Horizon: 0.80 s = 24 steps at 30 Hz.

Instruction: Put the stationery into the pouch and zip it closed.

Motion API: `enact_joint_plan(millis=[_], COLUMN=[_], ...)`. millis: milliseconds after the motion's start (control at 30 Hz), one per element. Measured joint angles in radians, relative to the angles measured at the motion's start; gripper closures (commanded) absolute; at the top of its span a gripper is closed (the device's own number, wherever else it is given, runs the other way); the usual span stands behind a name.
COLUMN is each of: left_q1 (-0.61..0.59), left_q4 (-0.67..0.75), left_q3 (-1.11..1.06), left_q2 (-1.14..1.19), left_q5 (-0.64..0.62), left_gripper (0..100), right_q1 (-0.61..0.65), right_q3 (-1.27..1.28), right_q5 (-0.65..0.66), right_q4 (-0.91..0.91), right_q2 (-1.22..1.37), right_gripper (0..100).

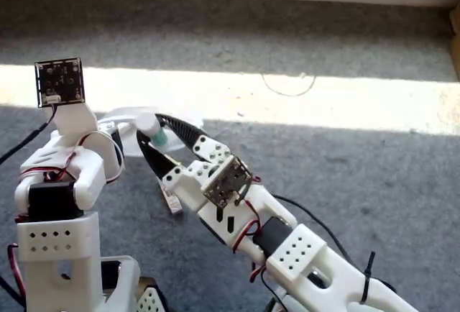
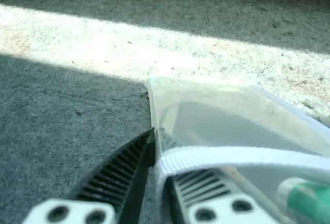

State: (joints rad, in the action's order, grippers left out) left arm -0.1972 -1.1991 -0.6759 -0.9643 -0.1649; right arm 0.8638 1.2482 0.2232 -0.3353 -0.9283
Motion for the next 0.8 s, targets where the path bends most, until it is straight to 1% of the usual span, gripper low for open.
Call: enact_joint_plan(millis=[200,267,367,533,800], left_q1=[0.002,0.002,0.002,0.002,0.002], left_q4=[0.000,0.000,0.000,0.000,0.000], left_q3=[0.000,0.000,0.000,0.000,0.000], left_q2=[0.000,0.000,0.000,0.000,0.000], left_q5=[0.000,0.000,0.000,0.000,0.000], left_gripper=[99,99,99,99,99], right_q1=[0.000,0.000,0.000,0.005,0.005], right_q3=[0.000,-0.002,-0.002,-0.002,0.000], right_q5=[0.000,0.000,0.000,0.002,0.002], right_q4=[0.187,0.221,0.259,0.305,0.308], right_q2=[-0.087,-0.104,-0.118,-0.120,-0.120], right_gripper=[98.7,94.9,88.5,88.2,88.2])
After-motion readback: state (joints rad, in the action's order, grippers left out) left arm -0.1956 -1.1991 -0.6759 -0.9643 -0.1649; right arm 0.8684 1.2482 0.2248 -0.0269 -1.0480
